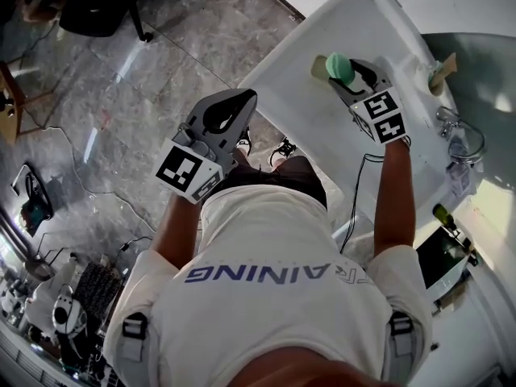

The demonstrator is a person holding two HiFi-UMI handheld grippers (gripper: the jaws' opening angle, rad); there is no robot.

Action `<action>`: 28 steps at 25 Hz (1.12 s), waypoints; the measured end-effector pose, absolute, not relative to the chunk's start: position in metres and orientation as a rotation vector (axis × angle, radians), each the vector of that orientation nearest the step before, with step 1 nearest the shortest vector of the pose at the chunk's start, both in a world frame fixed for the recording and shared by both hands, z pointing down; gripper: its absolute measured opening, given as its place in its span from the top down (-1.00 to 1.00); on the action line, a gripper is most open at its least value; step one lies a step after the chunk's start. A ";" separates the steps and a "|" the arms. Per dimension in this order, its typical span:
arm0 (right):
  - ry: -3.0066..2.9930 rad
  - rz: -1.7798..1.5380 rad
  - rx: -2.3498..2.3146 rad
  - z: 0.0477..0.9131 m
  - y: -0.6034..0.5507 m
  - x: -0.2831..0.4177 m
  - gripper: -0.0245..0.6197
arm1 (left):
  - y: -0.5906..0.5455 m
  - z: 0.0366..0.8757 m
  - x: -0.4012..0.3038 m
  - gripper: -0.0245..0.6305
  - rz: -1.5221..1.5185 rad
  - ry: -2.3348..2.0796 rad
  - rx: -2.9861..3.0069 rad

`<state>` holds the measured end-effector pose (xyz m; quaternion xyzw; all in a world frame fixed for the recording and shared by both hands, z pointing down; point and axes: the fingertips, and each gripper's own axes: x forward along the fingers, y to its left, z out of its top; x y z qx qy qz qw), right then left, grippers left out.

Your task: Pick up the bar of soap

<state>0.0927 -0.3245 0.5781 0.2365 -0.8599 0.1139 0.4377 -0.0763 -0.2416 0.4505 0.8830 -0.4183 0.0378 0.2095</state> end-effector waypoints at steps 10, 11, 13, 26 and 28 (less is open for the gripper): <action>-2.433 0.364 1.087 0.458 -0.302 0.108 0.09 | -0.247 0.395 -0.052 0.90 0.087 -1.085 2.614; -2.462 0.365 1.130 0.445 -0.298 0.109 0.09 | -0.246 0.389 -0.049 0.90 0.085 -1.074 2.634; -2.520 0.354 1.213 0.419 -0.290 0.112 0.09 | -0.247 0.377 -0.043 0.90 0.082 -1.052 2.678; -2.687 0.103 1.481 0.310 -0.224 0.142 0.09 | -0.239 0.311 -0.008 0.90 0.026 -0.998 2.882; -2.681 0.084 1.502 0.305 -0.217 0.146 0.09 | -0.236 0.307 -0.005 0.90 0.019 -0.989 2.894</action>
